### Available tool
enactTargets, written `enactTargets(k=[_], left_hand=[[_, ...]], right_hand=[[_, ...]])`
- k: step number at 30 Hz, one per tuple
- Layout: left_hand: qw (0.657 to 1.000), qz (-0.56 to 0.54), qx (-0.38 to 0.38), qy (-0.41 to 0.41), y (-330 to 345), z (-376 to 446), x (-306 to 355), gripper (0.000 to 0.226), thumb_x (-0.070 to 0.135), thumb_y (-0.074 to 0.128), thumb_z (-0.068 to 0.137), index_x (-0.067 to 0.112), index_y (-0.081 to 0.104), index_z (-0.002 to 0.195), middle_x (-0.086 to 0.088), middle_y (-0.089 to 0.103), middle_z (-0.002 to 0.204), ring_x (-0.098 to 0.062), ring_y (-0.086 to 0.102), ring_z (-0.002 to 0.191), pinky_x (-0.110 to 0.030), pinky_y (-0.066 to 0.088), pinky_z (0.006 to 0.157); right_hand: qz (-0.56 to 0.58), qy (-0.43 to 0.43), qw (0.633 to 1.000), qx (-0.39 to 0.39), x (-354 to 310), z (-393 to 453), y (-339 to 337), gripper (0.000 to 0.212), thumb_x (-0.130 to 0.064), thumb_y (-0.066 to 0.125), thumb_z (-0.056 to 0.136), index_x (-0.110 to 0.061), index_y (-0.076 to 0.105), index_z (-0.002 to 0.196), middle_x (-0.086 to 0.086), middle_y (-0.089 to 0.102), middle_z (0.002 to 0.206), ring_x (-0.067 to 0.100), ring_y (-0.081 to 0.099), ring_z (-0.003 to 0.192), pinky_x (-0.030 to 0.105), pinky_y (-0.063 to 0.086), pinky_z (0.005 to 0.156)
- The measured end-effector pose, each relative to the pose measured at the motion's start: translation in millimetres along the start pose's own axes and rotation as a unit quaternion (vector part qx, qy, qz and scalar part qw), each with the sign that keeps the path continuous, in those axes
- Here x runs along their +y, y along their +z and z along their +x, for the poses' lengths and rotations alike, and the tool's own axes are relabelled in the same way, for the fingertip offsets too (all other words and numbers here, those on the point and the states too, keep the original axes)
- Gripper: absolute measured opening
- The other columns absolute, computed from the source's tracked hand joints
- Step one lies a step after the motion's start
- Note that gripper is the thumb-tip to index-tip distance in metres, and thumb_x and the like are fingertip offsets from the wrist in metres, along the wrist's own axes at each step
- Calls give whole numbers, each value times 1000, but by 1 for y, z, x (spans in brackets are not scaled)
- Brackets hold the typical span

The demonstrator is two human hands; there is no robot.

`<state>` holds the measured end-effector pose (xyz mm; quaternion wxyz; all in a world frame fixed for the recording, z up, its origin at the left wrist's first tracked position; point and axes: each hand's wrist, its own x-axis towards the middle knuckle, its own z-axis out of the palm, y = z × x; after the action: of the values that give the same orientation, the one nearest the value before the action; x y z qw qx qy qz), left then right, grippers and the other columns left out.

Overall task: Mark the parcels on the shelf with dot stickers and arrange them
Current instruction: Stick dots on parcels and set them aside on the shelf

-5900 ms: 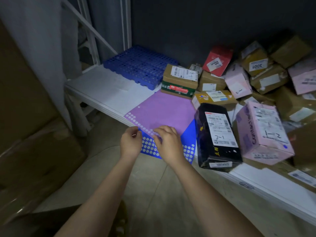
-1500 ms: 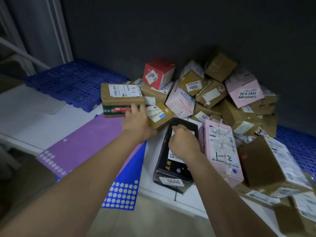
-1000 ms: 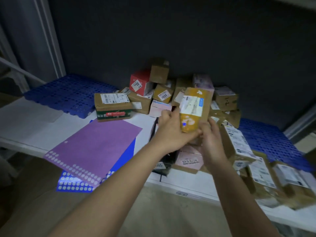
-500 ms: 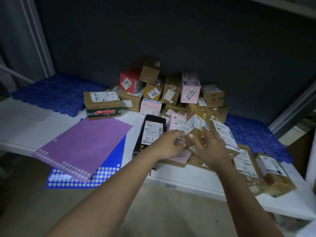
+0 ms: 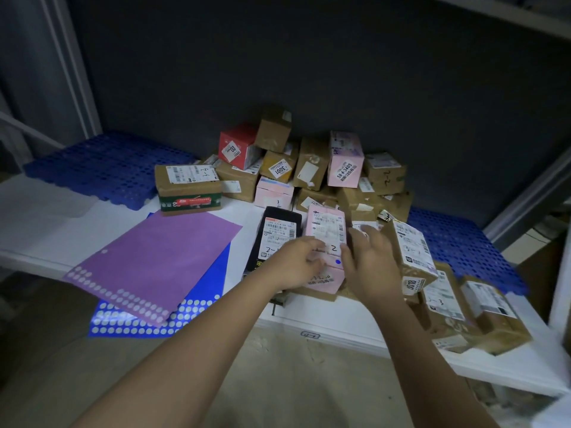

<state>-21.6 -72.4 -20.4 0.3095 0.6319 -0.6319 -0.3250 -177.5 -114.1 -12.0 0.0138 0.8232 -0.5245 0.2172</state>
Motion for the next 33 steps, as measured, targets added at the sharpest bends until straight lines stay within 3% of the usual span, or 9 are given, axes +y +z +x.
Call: enactTargets(k=[3,8,15,19,22,25,28,30,33], left_hand=[[996,47,74,-13,-16,-6,-15,37,20,50,94,17,53,131,-4,49,137,-23,47,122,-33,41,101],[973,86,192,-95,-60,-16,-63,36,23,49,93,18,54,129,-9,53,133,-28,50,121,-41,44,98],[938,93,281,-181,-128,-19,-148,41,16,50,90,11,50,131,-14,49,133,-35,47,120,-45,42,98],[927,50,310,-204,-151,-11,-189,44,15,51,88,9,47,131,-19,47,131,-40,46,120,-48,41,99],[921,14,329,-209,-163,1,-211,56,16,52,91,9,32,143,-18,33,145,-39,39,128,-47,35,105],[917,-35,324,-232,-171,13,-222,70,20,51,93,7,11,150,-15,16,155,-34,27,139,-41,28,110],[923,-108,309,-201,-173,22,-228,67,20,52,88,15,23,147,-10,39,146,-28,44,129,-44,39,107],[912,-156,325,-197,-171,23,-228,61,24,54,83,17,35,141,-7,46,139,-24,50,123,-45,42,104],[886,-201,368,-198,-168,14,-215,51,22,56,90,15,36,137,-8,41,138,-23,49,122,-43,40,105]], right_hand=[[37,-65,997,29,-26,8,12,30,-19,58,91,-5,65,116,17,59,123,36,52,116,43,44,94],[100,-108,988,-42,-85,33,39,34,-20,53,94,-11,60,126,7,52,132,23,40,125,32,31,105],[148,-151,967,-145,-176,81,101,39,-22,51,95,-13,54,132,8,47,138,25,38,129,31,32,104],[193,-105,956,-196,-212,111,150,48,-22,53,93,-13,45,139,12,41,144,30,38,132,37,35,108],[257,-17,948,-187,-227,137,183,61,-23,55,90,-13,33,145,12,32,149,29,33,137,40,32,112],[330,88,922,-181,-231,163,201,62,-23,53,91,-13,28,147,4,41,144,25,41,130,24,37,94],[412,155,872,-214,-232,174,209,54,-26,51,95,-12,34,144,-3,51,125,18,51,108,19,39,79],[461,182,847,-190,-234,172,213,48,-36,53,93,-11,46,133,1,59,122,17,57,102,26,44,83],[516,206,820,-137,-236,157,204,53,-55,53,85,-11,54,113,7,67,105,21,66,94,42,53,89]])
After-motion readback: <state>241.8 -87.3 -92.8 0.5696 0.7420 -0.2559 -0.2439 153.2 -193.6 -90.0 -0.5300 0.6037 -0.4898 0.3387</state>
